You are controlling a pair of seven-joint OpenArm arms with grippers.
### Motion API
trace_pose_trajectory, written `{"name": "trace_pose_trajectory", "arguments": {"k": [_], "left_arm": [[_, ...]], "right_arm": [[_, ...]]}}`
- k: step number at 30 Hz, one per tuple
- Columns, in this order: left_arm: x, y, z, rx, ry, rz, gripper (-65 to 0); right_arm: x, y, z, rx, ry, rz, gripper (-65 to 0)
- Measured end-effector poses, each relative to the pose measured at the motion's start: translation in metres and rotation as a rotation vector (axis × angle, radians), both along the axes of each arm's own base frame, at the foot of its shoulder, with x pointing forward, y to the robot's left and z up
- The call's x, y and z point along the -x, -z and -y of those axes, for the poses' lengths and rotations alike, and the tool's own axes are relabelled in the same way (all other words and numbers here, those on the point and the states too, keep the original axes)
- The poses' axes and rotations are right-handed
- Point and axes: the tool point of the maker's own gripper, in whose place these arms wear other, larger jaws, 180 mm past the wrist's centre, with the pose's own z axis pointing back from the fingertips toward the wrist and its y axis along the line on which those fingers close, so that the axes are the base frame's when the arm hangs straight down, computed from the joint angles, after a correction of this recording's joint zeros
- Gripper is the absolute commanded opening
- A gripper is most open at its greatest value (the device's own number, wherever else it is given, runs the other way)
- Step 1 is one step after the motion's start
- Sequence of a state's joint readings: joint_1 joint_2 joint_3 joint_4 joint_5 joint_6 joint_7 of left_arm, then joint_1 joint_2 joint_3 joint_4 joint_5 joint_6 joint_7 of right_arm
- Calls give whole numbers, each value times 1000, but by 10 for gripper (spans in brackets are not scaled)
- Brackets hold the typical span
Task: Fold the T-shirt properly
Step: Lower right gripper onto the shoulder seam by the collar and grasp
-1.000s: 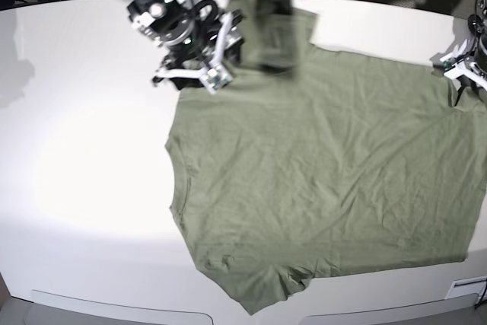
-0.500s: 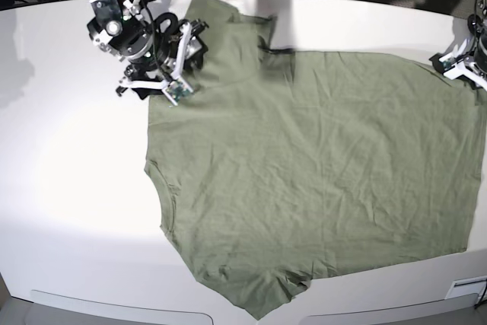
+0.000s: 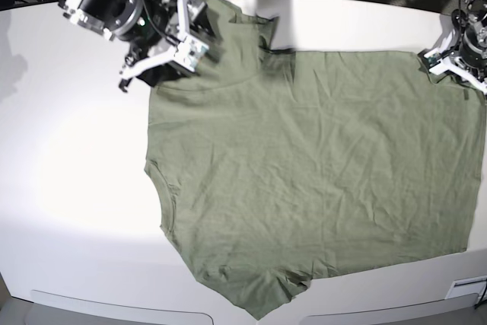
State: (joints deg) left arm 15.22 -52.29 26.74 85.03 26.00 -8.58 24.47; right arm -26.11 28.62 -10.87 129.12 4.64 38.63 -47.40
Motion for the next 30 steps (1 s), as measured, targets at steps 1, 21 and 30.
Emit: {"name": "trace_pose_trajectory", "arguments": {"k": [1,21,30], "left_arm": [[0,0,0,-1,-1,-1,-650],[0,0,2,3,0,2,-650],[1,4,10,23,-8,3,-650]], "right_arm": [[7,4,6,27,-21,-20,-265],[70,60,-37,12,-151,-221,-265],[47,65,-49,-20,-111,-192,-265]]}}
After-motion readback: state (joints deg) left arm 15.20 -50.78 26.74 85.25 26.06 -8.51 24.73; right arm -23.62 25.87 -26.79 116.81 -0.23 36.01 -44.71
